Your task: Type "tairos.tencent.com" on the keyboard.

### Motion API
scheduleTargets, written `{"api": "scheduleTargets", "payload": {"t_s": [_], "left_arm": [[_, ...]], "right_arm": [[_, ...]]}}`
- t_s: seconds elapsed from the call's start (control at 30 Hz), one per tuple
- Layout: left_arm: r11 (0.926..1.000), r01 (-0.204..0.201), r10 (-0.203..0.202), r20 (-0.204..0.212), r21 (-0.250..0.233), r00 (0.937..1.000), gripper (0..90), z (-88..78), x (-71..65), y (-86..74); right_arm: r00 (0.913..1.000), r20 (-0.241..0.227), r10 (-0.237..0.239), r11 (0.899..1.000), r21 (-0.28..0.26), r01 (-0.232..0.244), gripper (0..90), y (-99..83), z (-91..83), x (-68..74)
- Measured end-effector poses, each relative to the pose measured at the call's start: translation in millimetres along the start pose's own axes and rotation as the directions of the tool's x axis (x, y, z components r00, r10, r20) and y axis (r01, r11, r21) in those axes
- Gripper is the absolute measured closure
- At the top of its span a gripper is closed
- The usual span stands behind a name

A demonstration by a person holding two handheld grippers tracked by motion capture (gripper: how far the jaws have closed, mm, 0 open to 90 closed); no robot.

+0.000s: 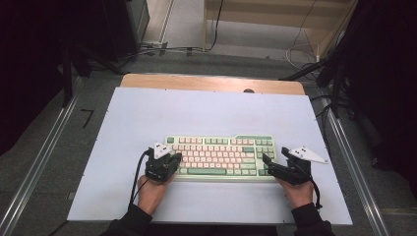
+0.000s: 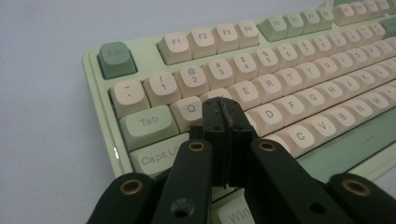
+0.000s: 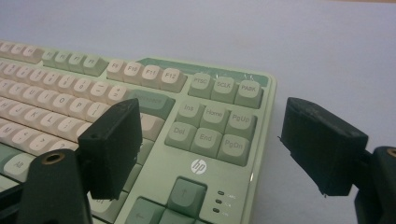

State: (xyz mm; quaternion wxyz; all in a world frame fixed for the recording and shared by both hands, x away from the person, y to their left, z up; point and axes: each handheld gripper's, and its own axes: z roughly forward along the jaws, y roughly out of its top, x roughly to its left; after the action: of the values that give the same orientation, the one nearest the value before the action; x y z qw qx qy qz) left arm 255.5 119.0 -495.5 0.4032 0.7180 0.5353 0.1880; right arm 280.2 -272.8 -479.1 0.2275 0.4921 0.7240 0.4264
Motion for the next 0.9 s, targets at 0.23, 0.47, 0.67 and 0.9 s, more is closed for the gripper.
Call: {"api": "scheduleTargets", "payload": {"t_s": [0.23, 0.47, 0.67, 0.9], "left_arm": [[0.9971, 0.030, -0.027, 0.046, -0.070, 0.9986, 67.7, -8.4, -1.2, 1.7], [0.9895, 0.041, -0.038, 0.029, -0.139, 0.9989, 30.5, -14.5, -2.9, 3.2], [0.9890, 0.055, -0.051, 0.031, -0.137, 0.9982, 23.0, -14.9, -2.9, 3.5], [0.9890, 0.049, -0.046, 0.028, -0.139, 0.9986, 23.1, -16.8, -3.6, 2.4]], "right_arm": [[1.0000, 0.000, 0.005, 1.000, -0.003, -0.005, 18.9, 0.1, -0.6, -0.6], [1.0000, -0.001, 0.005, 1.000, -0.004, -0.005, 19.1, 0.2, -0.6, -0.5], [1.0000, -0.003, 0.005, 1.000, -0.007, -0.005, 19.5, 0.6, -1.4, 1.0], [0.9999, -0.009, 0.005, 1.000, -0.007, -0.005, 19.5, 0.9, -0.8, 2.7]]}}
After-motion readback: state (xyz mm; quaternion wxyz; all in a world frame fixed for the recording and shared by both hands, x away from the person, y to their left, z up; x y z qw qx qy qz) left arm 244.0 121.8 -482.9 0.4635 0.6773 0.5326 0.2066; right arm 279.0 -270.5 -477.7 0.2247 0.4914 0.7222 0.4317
